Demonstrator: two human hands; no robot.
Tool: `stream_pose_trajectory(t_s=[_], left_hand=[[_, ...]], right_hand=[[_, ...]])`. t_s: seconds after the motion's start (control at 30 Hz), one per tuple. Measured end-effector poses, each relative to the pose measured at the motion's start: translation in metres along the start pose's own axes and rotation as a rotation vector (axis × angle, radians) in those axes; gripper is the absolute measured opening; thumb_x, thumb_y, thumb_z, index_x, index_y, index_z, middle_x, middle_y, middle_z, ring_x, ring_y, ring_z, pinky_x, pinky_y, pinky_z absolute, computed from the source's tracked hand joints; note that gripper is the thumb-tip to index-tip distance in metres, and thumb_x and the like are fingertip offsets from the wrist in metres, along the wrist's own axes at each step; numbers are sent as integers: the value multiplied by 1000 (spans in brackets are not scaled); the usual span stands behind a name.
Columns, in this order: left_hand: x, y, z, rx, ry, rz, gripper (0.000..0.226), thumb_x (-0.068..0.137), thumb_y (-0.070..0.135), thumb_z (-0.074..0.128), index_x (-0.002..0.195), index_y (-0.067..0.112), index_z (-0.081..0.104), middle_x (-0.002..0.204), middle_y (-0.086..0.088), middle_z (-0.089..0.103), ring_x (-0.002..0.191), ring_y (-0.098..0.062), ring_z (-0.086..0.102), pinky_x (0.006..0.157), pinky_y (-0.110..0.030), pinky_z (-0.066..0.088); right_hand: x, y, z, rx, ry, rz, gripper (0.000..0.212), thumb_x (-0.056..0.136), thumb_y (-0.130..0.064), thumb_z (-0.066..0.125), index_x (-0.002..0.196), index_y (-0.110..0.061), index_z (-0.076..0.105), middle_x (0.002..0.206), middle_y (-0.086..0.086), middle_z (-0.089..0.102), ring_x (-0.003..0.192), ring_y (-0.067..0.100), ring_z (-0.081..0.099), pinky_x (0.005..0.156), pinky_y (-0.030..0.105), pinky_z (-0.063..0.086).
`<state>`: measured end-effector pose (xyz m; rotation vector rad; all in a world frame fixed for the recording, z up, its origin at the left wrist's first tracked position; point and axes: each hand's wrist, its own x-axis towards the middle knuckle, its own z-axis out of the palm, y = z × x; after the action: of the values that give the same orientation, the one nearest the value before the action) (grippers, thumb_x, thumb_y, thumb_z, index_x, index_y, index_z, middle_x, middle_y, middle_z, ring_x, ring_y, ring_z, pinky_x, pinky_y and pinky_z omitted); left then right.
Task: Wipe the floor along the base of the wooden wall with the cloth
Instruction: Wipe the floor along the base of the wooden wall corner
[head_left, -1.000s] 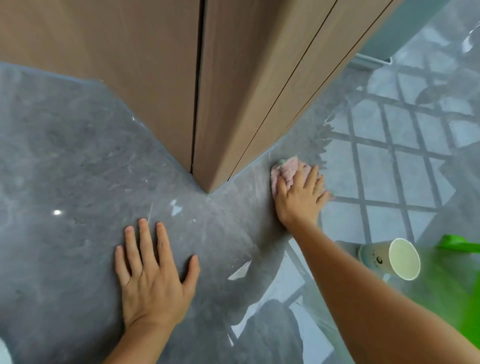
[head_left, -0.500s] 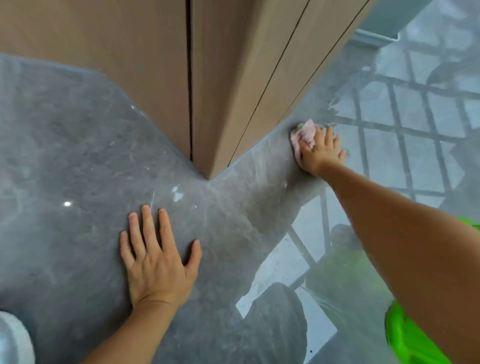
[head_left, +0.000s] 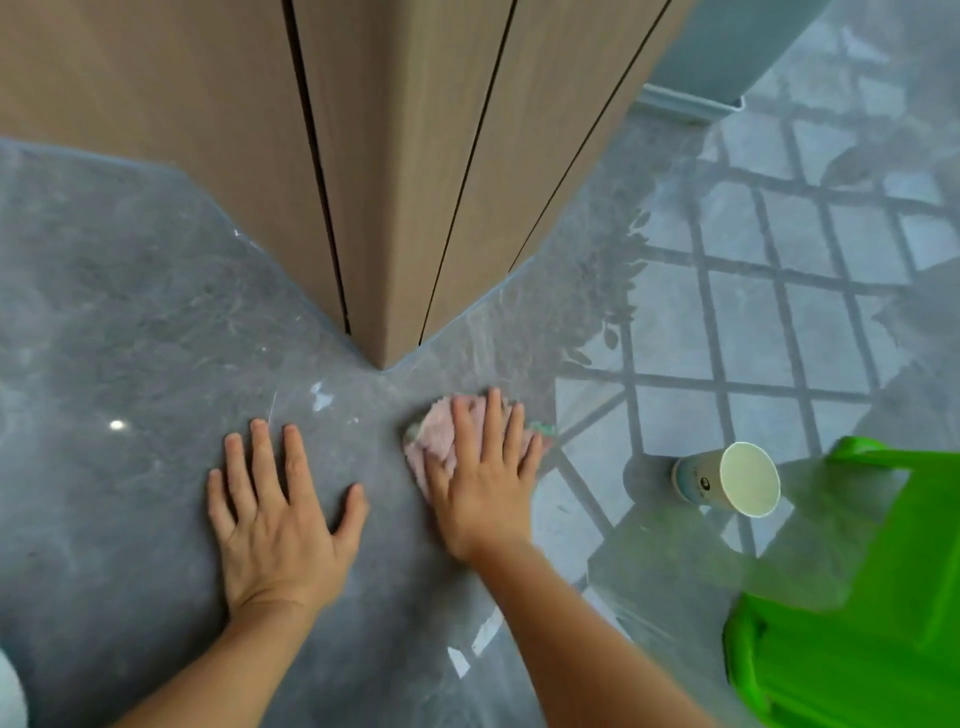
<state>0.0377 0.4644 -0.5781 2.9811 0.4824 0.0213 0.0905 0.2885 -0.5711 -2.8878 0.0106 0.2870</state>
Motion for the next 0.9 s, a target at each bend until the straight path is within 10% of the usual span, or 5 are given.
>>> stream_pose_trajectory(t_s=[0.23, 0.43, 0.63, 0.8, 0.9], left_hand=[[1, -7, 15, 22, 38, 11, 88, 83, 62, 37, 153, 8, 28, 162, -21, 27, 152, -39, 17, 122, -54, 11], [-1, -3, 7, -2, 38, 21, 86, 85, 59, 41, 152, 6, 31, 161, -24, 29, 151, -41, 21, 121, -55, 12], [0, -2, -6, -36, -47, 1, 73, 85, 43, 34, 143, 1, 44, 157, -27, 35, 146, -46, 29, 117, -61, 23], [-1, -1, 1, -16, -30, 7, 85, 83, 58, 43, 149, 5, 37, 160, -23, 31, 150, -41, 23, 121, -56, 16], [0, -4, 9, -5, 3, 18, 85, 86, 59, 42, 152, 7, 31, 161, -22, 29, 151, -40, 22, 122, -55, 14]], right_hand=[[219, 53, -61, 11, -1, 163, 93, 83, -59, 44, 152, -13, 1, 162, 10, -4, 147, 37, -6, 116, 58, 0], [105, -24, -21, 152, 133, 70, 79, 92, -44, 40, 151, -3, 6, 161, 17, 2, 148, 32, -3, 120, 53, -2], [-1, -94, -2, 606, 23, -199, 55, 76, -18, 52, 130, -20, 42, 156, -4, 15, 138, 11, 30, 100, 32, 45], [54, -35, -21, 311, 173, -354, 47, 70, -11, 62, 112, -31, 67, 123, 15, 48, 107, 28, 43, 85, 38, 40], [132, 30, -45, 217, 350, -70, 49, 72, -4, 59, 114, -25, 69, 110, 20, 50, 99, 37, 47, 84, 46, 42]])
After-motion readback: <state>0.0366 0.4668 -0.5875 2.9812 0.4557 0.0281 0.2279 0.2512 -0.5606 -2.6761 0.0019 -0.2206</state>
